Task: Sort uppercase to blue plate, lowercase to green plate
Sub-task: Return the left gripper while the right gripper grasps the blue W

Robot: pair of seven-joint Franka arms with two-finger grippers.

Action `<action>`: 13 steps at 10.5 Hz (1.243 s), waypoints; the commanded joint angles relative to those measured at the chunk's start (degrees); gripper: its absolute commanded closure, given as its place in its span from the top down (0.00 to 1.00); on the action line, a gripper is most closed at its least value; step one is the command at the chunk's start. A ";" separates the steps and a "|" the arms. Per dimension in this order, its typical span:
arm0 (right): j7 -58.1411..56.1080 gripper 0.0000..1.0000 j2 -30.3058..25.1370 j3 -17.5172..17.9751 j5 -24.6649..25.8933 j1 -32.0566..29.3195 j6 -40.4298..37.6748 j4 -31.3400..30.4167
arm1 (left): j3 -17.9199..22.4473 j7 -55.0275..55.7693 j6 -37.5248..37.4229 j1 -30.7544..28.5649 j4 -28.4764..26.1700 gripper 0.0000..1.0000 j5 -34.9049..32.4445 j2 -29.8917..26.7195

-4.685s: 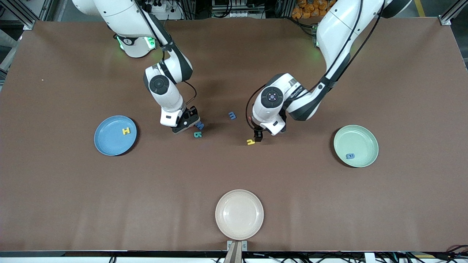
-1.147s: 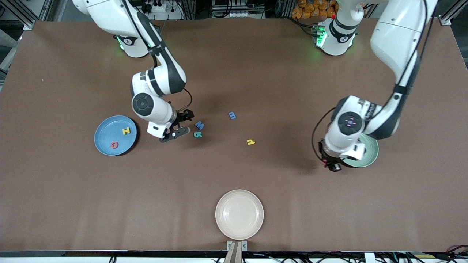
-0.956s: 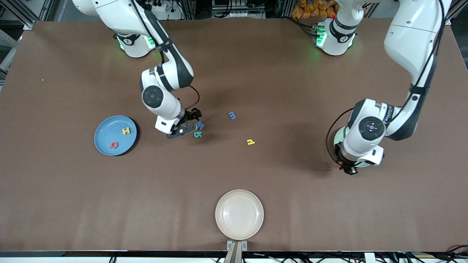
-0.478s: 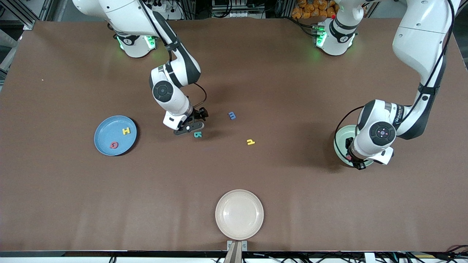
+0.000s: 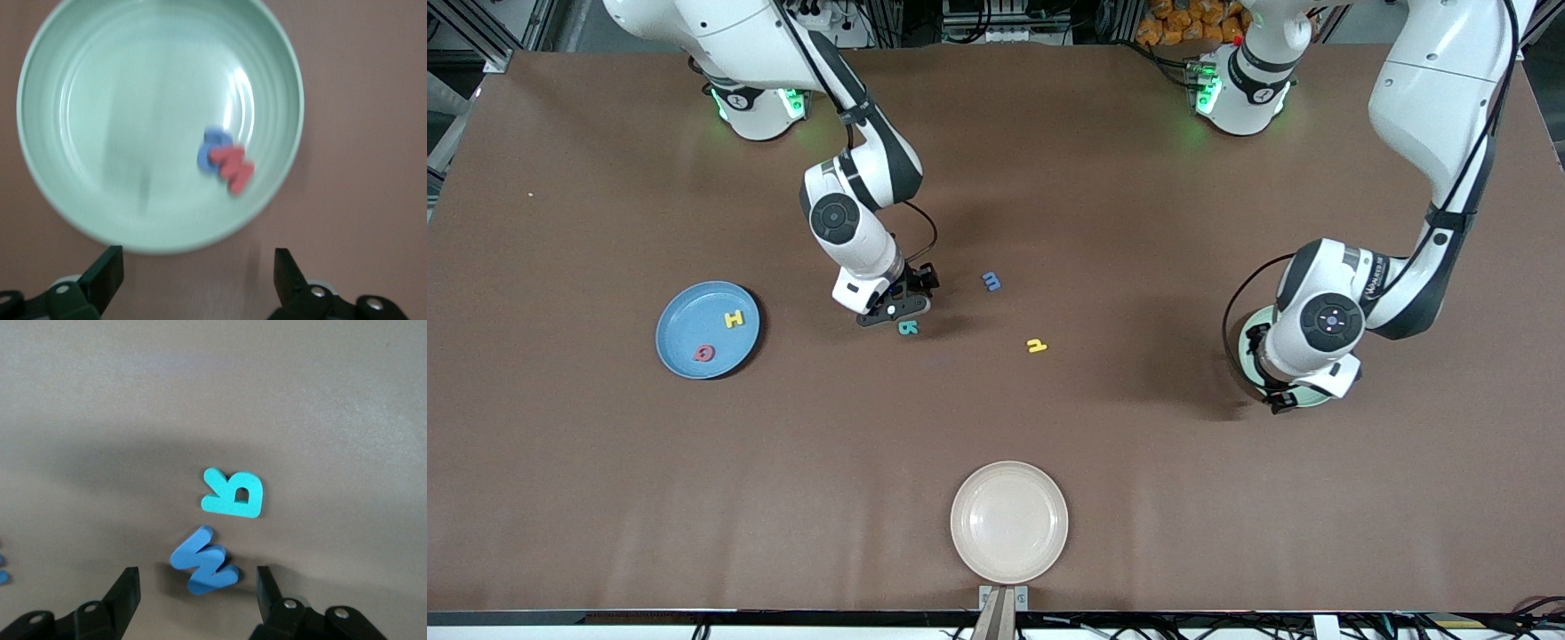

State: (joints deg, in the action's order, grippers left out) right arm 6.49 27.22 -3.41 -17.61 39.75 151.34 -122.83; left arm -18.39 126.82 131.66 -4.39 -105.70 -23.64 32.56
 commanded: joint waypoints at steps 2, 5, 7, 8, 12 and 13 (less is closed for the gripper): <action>1.33 0.62 0.90 0.07 2.58 0.15 1.41 0.31 | -6.81 0.18 -1.23 0.61 0.84 1.00 -1.15 -0.83; 1.33 0.46 1.08 -0.02 3.81 0.07 1.41 0.40 | -7.80 0.53 -1.23 6.04 6.70 1.00 -0.09 2.75; 1.33 0.27 1.08 -0.02 3.90 -0.02 1.41 0.40 | -7.71 5.43 -1.23 9.91 10.06 1.00 2.19 4.78; 1.25 0.23 1.08 -0.02 3.90 -0.02 1.41 0.40 | -7.80 8.32 -1.23 11.41 11.12 1.00 2.54 5.66; 0.72 0.22 0.55 -0.37 4.69 -0.55 0.44 0.75 | -7.45 20.62 -1.23 17.64 16.91 1.00 4.74 10.05; 0.72 0.20 0.55 -0.37 4.69 -0.55 0.36 0.75 | -7.36 23.27 -1.23 19.32 18.58 1.00 4.83 11.55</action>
State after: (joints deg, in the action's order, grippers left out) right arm 6.50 27.65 -3.88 -14.21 39.67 152.17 -122.62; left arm -26.12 146.50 131.62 12.34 -91.67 -20.10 41.08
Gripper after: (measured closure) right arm 0.784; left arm 0.000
